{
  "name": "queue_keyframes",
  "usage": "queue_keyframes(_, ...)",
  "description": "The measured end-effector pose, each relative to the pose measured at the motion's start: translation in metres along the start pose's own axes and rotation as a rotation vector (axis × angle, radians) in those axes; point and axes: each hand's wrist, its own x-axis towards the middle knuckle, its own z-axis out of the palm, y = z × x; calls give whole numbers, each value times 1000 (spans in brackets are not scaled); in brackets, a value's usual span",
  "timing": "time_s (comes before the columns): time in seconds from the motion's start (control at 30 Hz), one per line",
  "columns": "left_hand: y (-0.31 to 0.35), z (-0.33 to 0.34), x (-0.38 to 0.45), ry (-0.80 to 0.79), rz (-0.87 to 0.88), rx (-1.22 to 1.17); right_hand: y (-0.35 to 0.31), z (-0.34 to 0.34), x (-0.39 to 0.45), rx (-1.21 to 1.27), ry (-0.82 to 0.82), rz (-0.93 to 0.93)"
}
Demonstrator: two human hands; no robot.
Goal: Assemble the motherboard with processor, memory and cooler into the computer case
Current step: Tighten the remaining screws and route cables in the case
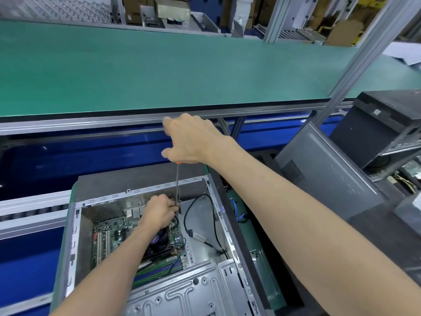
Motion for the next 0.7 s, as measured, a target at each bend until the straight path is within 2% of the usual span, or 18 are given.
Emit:
queue_keyframes(0.07,-2,1,1,-1,0,-9,0,-4,0,144,-83,-30)
queue_keyframes(0.13,-2,1,2,0,4,9,-3,-2,0,179,-51,-15)
queue_keyframes(0.3,0,-1,2,1,10,12,-5,9,-1,-134,175,73)
queue_keyframes(0.37,1,0,0,1,13,21,-4,6,-2,-110,133,34)
queue_keyframes(0.47,0,1,1,9,6,14,1,-2,-3,106,-34,-23)
queue_keyframes(0.53,-2,3,3,11,-1,12,1,-3,-2,150,-53,-21)
queue_keyframes(0.6,-3,4,4,13,-10,11,1,0,0,80,10,38)
queue_keyframes(0.7,-1,3,4,14,-13,-1,4,5,1,-164,125,113)
